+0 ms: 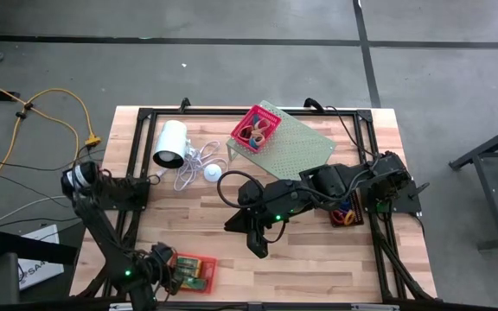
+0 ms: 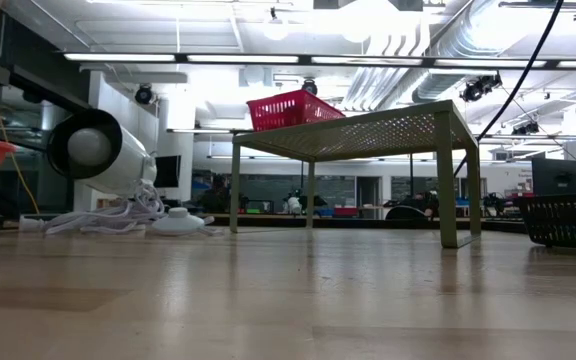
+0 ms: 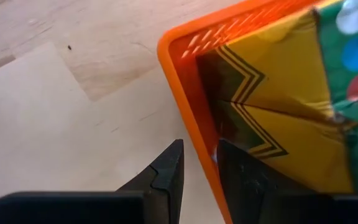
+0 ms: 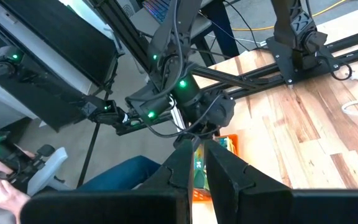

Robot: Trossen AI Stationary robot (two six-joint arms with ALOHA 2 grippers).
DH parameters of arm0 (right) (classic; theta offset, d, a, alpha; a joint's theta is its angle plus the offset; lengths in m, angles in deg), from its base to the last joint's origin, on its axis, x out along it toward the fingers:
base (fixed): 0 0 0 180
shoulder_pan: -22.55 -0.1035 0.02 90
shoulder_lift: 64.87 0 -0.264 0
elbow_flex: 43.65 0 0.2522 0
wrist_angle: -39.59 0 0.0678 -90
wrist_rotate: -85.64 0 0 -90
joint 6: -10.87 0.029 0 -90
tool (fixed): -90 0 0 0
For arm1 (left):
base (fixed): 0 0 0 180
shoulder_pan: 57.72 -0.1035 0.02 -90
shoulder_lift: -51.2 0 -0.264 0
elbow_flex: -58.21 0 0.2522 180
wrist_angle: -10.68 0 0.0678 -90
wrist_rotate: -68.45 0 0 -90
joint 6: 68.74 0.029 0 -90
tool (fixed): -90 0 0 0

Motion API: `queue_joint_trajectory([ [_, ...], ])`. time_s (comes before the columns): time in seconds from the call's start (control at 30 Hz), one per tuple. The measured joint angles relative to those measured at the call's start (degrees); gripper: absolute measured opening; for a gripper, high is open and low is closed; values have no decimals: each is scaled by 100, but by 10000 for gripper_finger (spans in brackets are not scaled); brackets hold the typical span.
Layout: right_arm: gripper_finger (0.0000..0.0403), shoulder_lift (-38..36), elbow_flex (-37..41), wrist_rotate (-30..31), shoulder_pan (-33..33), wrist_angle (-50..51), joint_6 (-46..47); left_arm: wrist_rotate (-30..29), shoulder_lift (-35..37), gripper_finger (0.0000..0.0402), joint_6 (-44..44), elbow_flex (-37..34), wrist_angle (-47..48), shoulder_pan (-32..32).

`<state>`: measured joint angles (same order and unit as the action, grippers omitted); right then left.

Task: Pick & Place Office Desk Supplies
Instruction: Put the orange bin into the shelf

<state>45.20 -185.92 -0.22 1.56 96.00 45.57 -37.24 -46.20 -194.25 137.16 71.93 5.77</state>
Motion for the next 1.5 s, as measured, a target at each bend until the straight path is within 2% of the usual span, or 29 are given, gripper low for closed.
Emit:
queue_joint_trajectory([
  [0.37,30,0,0,11,0,-2,0,-326,-150,89,35,0,-47,140],
  [0.8,30,0,0,22,0,-2,0,-1259,-142,89,-31,-2,-193,485],
  [0.97,30,0,0,22,0,-2,0,-1221,-182,89,54,-2,-193,406],
  [1.3,30,0,0,22,2,-2,0,-690,-193,89,415,-2,-212,69],
  [1.5,30,0,0,20,0,-2,0,-666,-194,85,417,-2,-193,37],
])
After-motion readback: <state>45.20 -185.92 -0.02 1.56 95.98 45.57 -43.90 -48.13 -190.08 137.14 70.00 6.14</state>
